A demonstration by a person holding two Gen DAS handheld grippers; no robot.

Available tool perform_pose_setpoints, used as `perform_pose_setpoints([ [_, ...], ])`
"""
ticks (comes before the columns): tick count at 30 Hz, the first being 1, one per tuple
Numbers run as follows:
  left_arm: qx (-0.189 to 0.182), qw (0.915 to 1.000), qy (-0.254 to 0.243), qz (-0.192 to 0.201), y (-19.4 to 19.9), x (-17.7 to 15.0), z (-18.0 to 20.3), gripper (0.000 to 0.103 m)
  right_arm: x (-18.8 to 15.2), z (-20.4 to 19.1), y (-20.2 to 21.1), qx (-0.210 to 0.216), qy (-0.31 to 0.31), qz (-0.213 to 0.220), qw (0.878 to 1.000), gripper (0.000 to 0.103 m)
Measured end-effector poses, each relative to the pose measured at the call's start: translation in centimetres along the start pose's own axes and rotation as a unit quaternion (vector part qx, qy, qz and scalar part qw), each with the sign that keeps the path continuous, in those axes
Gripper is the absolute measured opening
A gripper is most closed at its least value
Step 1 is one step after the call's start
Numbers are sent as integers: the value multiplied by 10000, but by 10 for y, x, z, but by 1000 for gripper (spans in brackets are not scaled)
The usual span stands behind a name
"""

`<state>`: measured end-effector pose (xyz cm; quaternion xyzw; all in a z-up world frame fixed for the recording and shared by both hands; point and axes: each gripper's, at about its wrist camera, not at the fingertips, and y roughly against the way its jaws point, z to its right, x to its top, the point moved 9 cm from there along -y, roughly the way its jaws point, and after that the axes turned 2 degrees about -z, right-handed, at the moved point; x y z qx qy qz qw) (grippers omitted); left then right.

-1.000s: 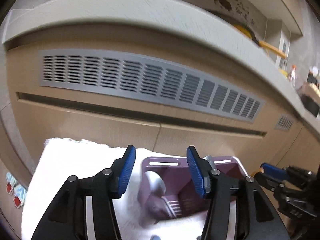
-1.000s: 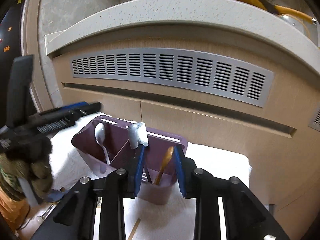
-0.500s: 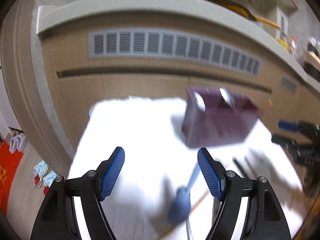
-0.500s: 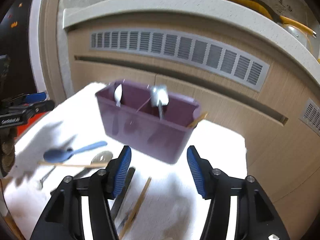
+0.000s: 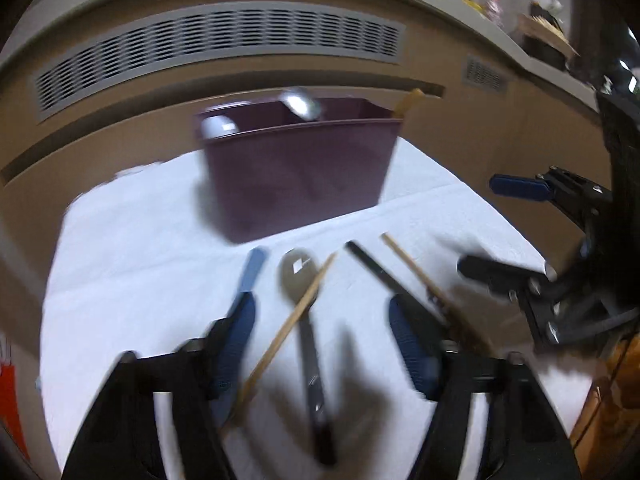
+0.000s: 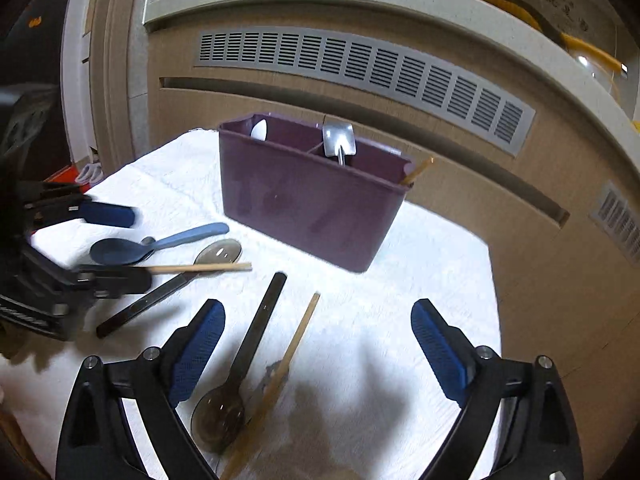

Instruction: Organize utensils

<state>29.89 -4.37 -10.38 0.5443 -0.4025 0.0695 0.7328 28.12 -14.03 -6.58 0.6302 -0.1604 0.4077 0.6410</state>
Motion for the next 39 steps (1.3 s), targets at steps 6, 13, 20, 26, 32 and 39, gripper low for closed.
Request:
perform_pose_setpoints([
  [6,84,9979,298,-565,-48,16,-9,47,-18,12,1,95,-242,-65,9996,92],
  [13,371,9939,268,-1006,-80,19,-9,47,-45,15,-13,220,-402,-308,9985,92],
  [20,671,9905,168,-1190,-86,20,-10,48,-49,14,-12,251,-441,-290,9983,92],
  [26,133,9910,494,-1241,-76,15,-18,51,-50,14,-11,249,-428,-289,9984,92],
  [32,306,9885,624,-1341,-82,16,-29,51,-52,7,-12,251,-358,-330,9985,92],
  [39,563,9878,479,-1368,-92,21,-25,50,-52,5,-9,249,-319,-306,9987,92],
])
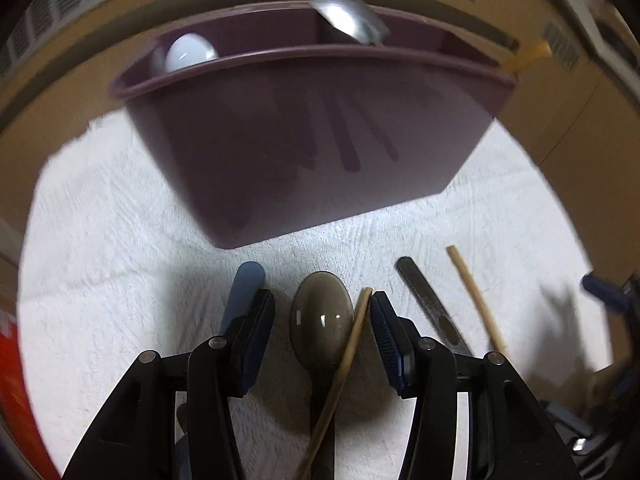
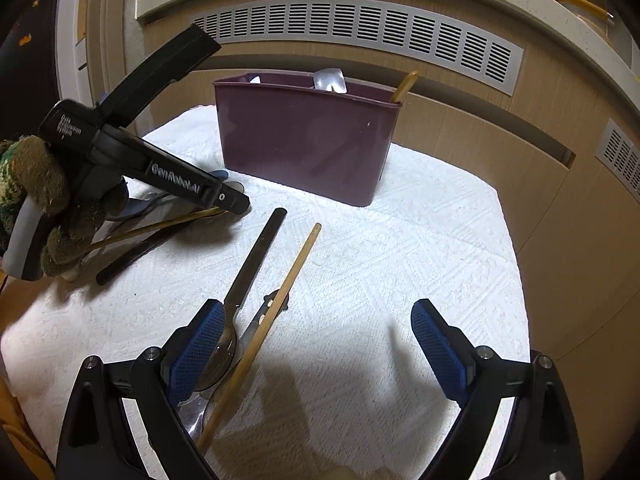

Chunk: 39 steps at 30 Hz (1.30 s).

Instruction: Organize utensils

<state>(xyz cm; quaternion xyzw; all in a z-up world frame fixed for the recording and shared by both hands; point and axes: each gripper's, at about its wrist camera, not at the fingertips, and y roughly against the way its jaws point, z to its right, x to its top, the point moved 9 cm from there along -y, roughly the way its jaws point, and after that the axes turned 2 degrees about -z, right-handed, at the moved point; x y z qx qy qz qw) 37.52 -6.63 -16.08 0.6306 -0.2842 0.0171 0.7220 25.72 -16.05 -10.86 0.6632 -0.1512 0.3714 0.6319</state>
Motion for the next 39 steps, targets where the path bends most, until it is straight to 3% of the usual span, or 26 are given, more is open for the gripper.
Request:
perform_pose_setpoints([
  [2,146,9997,-150,126,2,-2,7,32,0,0,-1,-17,-18,-26,10000,92],
  [6,-25,9975,78,706,36,-5,9,32,6,1,2,-57,-46,2,10000,92],
  [10,-47,9875,244,1558,93,-13,4,32,22,-5,-3,65,19,16,10000,91],
  [11,-40,9850,294,1700,103,-15,1,32,27,-9,-8,130,40,-31,9999,88],
  [13,11,9788,355,2019,127,-20,-7,32,36,-18,-23,313,83,-218,9992,62],
  [15,-15,9732,410,2261,146,-22,-13,32,43,-28,-41,536,40,-491,9973,51],
  [21,-149,9672,473,2492,164,-28,-17,32,52,-34,-86,443,-366,-1032,9930,38],
  [24,-250,9650,569,2549,169,-34,-21,32,52,-39,-93,266,-330,-1130,9927,38],
  [26,-298,9641,627,2562,168,-35,-23,32,52,-44,-93,254,-247,-1144,9928,29],
  [27,-320,9640,651,2559,169,-35,-23,32,52,-47,-93,287,-218,-1152,9927,16],
  [29,-366,9633,683,2568,171,-35,-23,32,52,-51,-90,308,-128,-1198,9922,11],
  [39,-321,9581,616,2778,209,-41,-6,31,67,-54,3,559,-79,-168,9983,11],
])
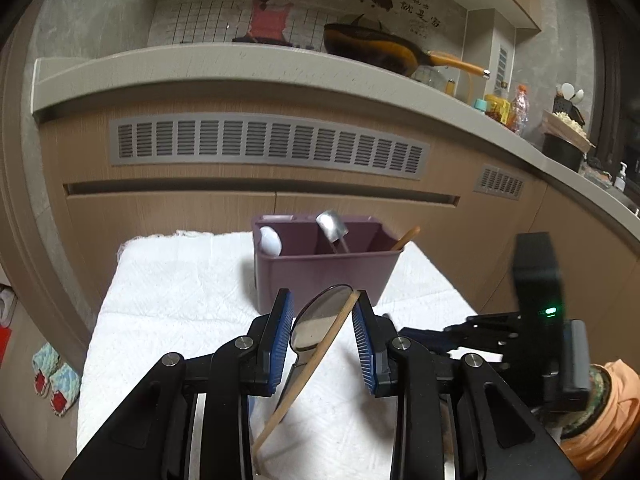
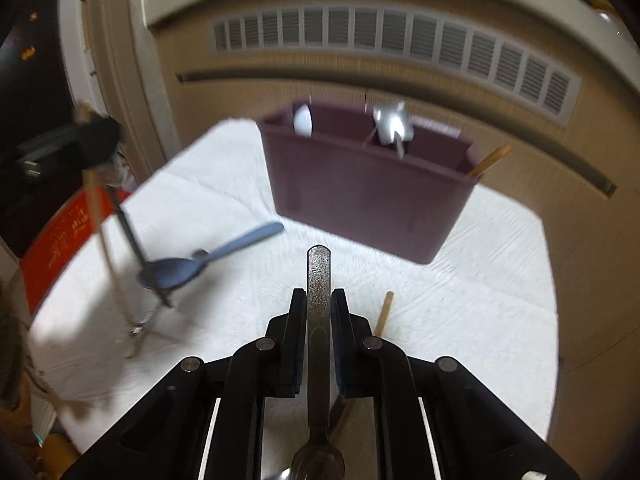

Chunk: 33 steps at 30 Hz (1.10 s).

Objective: Organize utensils
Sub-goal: 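Lift both held spoons up over the maroon caddy with both grippers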

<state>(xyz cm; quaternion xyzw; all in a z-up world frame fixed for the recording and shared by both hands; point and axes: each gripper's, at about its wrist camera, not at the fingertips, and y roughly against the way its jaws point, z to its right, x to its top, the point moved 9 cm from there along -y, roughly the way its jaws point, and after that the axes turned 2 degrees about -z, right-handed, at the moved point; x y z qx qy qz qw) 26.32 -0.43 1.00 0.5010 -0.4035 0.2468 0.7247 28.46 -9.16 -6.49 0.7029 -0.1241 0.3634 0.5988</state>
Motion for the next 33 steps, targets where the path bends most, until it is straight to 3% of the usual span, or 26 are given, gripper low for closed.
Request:
perform_pose_setpoints([
  [13,-128,9988,-293,370,44,44,51,30,43,14,109,65,-88,1233,9923,11],
  [24,-382,9891,-332,1380,62,150,66,30,145,31,200,-362,48,2551,9662,11],
  [29,-440,9843,-402,1662,46,184,55,30,184,50,211,-551,-9,2997,9524,11],
  [33,-502,9846,-280,1652,15,199,37,30,207,69,191,-614,-70,3106,9485,11],
])
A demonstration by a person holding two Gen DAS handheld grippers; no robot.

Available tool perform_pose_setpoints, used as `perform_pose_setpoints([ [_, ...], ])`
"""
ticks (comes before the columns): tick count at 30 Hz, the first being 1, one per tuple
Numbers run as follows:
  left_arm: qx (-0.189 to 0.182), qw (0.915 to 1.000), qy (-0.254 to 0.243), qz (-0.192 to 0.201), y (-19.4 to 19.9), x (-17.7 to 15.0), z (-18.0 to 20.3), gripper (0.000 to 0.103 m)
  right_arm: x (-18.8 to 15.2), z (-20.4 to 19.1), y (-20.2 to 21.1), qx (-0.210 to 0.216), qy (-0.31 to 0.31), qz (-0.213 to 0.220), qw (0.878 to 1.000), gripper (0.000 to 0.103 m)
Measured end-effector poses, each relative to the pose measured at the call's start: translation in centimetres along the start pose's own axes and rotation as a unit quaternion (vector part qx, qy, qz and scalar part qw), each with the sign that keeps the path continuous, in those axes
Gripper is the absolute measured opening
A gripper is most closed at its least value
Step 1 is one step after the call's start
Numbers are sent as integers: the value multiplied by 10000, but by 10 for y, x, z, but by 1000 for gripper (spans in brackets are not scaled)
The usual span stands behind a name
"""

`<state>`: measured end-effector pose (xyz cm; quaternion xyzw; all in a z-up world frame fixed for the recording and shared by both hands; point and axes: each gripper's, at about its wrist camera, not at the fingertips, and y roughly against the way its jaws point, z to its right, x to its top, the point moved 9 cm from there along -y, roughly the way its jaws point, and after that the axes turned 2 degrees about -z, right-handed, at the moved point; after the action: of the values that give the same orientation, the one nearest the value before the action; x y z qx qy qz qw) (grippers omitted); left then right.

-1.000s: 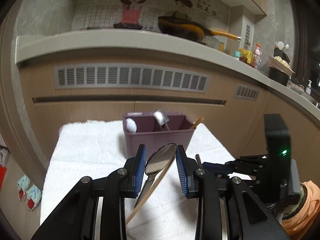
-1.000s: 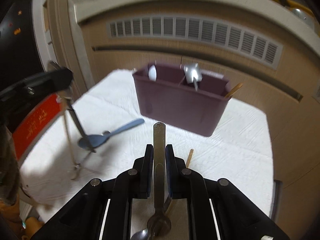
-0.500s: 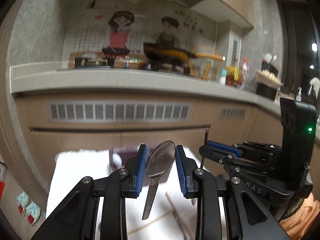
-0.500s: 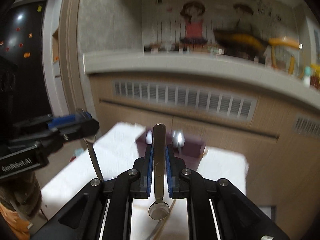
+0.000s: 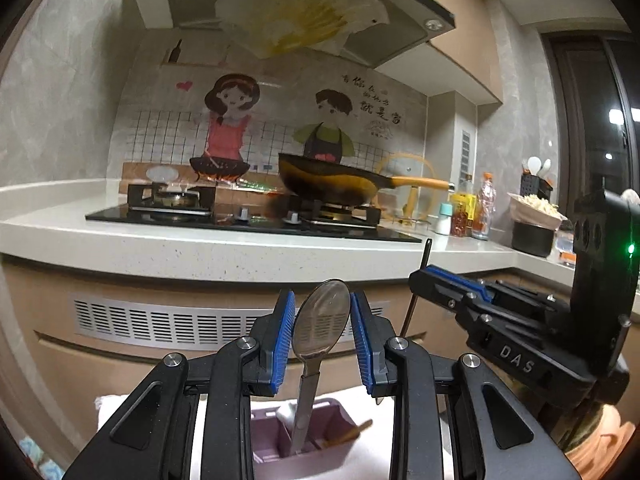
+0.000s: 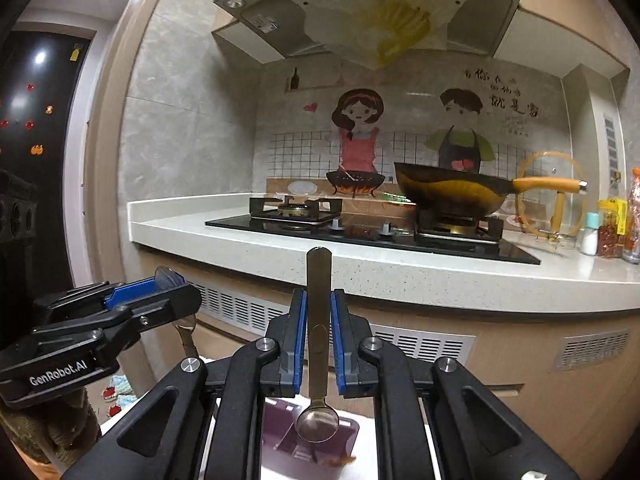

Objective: Organize utensils
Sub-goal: 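Lift both held spoons up over the maroon caddy with both grippers, then lower both spoons into the caddy and open both grippers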

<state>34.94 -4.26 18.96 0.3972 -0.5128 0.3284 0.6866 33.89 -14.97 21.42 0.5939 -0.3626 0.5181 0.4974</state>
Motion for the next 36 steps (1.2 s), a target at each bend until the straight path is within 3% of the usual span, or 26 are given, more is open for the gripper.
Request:
perform_pose_setpoints([
  [9,199,9963,452,-709,-88,-69,-50,30,-73,24,-90,-168,-197,-709,9971,11],
  [18,163,9807,849,-1755,-139,-157,-74,29,-164,21,-130,-50,-195,-1724,9848,11],
  [26,266,9745,980,-2002,-131,-185,-86,30,-201,16,-131,71,-145,-2190,9756,13],
  [28,355,9757,910,-1961,-122,-184,-88,31,-204,16,-128,46,-128,-2244,9744,24],
  [35,727,9765,509,-1966,-86,-191,-81,45,-207,12,-100,-124,-37,-2170,9761,37],
  [36,736,9763,494,-1972,-81,-191,-80,45,-208,10,-95,-140,-9,-2155,9764,45],
])
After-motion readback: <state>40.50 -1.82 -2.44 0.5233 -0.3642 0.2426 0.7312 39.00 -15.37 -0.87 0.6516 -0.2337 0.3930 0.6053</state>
